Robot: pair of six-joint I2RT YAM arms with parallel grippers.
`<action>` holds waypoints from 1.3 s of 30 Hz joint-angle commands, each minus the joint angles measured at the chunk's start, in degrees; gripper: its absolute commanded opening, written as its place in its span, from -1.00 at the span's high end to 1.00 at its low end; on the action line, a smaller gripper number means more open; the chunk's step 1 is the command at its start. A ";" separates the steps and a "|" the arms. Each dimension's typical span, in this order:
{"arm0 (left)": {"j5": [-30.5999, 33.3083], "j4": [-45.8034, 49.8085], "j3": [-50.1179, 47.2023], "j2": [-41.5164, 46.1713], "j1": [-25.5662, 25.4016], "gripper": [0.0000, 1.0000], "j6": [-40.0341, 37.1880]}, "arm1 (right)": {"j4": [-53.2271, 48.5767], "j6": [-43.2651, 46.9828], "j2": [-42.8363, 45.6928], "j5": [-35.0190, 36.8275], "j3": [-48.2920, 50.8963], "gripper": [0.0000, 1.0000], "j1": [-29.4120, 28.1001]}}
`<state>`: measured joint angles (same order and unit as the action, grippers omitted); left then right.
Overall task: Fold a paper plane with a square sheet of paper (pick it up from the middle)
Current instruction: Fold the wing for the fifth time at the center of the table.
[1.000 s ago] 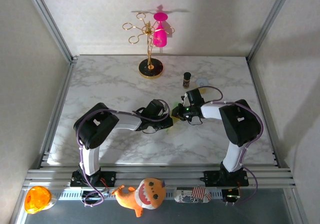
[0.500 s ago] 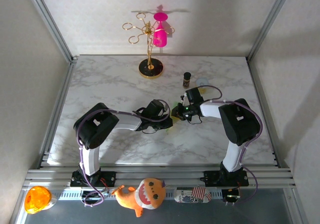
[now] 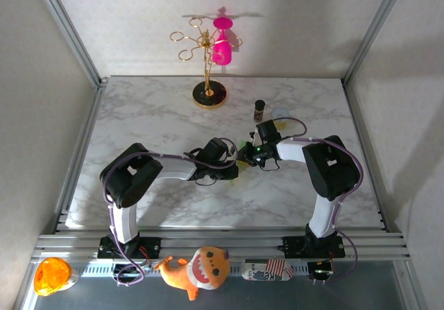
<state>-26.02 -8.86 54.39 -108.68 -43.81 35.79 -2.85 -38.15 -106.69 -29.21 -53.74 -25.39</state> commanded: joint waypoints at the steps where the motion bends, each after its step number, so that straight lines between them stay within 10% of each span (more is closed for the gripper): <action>1: -1.05 11.11 -0.80 0.88 -1.19 1.00 -3.40 | -5.67 0.71 -5.39 10.32 1.71 0.66 -0.10; 28: 2.00 26.27 -1.24 7.61 -1.80 1.00 -15.39 | -6.18 0.61 -5.81 10.75 1.37 0.66 -0.10; 39: 3.33 11.80 -0.88 13.10 -1.45 0.97 -5.52 | -5.09 -1.27 -3.34 8.97 2.42 0.66 -0.66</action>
<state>-24.34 9.04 54.22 -96.95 -44.97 25.39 -3.57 -38.63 -106.94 -28.99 -54.41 -25.67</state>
